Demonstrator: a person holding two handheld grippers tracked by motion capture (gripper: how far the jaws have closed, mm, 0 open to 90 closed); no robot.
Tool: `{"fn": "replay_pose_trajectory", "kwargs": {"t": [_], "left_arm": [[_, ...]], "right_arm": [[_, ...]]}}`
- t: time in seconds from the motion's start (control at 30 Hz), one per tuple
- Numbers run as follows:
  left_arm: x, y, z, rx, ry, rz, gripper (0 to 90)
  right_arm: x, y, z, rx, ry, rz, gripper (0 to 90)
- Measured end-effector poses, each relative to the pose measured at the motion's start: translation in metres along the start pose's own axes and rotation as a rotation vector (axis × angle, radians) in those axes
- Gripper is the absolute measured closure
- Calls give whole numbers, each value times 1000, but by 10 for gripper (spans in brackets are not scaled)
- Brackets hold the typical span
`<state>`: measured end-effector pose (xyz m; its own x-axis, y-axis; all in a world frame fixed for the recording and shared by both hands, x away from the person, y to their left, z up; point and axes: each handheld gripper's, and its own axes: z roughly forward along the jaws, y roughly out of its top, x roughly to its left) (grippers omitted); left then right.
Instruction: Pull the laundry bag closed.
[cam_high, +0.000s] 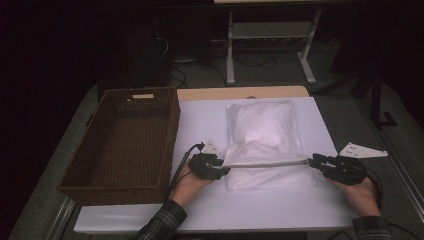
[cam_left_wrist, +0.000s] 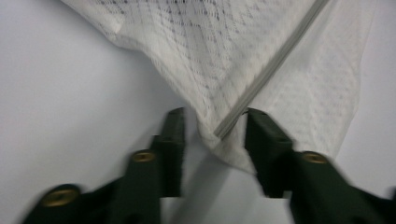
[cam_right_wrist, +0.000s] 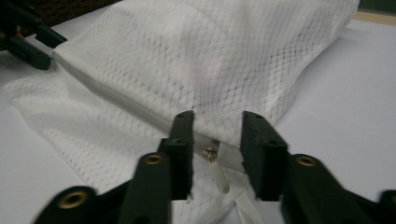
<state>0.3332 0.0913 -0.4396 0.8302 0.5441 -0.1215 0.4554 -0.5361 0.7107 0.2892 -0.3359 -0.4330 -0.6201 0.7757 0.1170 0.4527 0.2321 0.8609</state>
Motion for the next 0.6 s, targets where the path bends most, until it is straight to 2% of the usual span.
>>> {"fn": "replay_pose_trajectory", "kwargs": {"t": [0.03,0.07,0.1,0.13,0.17,0.23,0.3,0.43,0.6], "left_arm": [[-1,0,-1,-2,-3,3,472],[-1,0,-1,-2,-3,3,422],[-1,0,-1,-2,-3,3,422],[-4,-3,-2,5,4,18,422],[-4,-3,-2,9,-4,14,265],[-5,-4,-2,21,-9,8,160],[-7,-6,-3,29,-6,10,132],[-15,-9,-10,32,2,31,126],[-26,-15,-24,-30,9,27,126]], "right_arm": [[0,0,0,-4,-3,3,566],[0,0,0,-4,-3,3,566],[1,1,1,-10,-8,9,566],[1,1,1,-10,-8,9,508],[4,2,5,-23,-14,35,354],[9,3,9,-23,-35,37,239],[13,3,11,-19,-55,34,170],[20,0,13,-20,-75,26,139],[28,-5,11,3,-72,14,138]]}}
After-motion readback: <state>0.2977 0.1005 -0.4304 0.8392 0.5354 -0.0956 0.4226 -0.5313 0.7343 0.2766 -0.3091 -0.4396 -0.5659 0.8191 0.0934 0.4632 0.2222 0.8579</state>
